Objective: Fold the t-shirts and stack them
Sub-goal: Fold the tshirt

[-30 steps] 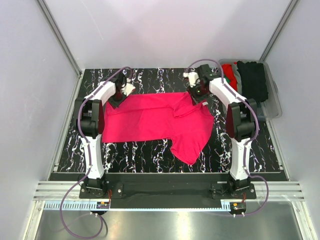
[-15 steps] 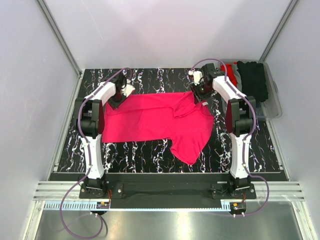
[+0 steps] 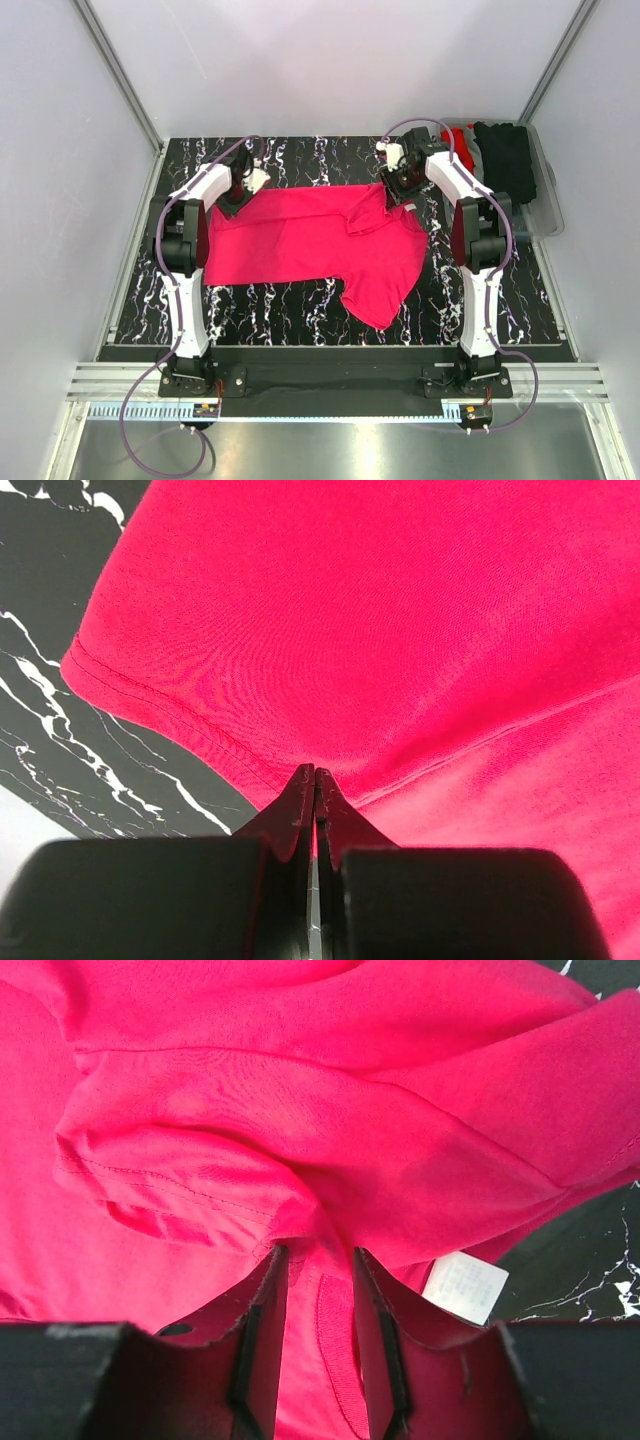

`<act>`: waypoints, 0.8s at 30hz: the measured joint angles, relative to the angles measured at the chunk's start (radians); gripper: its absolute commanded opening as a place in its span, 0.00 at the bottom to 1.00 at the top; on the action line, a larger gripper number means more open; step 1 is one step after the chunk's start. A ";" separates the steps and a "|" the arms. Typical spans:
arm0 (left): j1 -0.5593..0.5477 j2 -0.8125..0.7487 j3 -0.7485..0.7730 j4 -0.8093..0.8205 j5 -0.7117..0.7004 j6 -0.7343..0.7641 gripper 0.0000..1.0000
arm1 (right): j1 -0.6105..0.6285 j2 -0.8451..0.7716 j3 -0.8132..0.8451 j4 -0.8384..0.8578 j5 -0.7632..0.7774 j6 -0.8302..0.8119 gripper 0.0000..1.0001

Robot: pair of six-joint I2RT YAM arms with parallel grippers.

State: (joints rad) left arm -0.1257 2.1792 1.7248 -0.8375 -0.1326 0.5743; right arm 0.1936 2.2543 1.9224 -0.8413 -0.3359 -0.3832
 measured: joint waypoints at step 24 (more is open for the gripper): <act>-0.014 0.000 0.000 0.000 0.000 0.000 0.00 | 0.000 -0.110 -0.049 -0.021 -0.024 0.022 0.40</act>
State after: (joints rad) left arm -0.1394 2.1792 1.7248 -0.8371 -0.1329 0.5743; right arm 0.1936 2.1445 1.8736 -0.8627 -0.3595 -0.3614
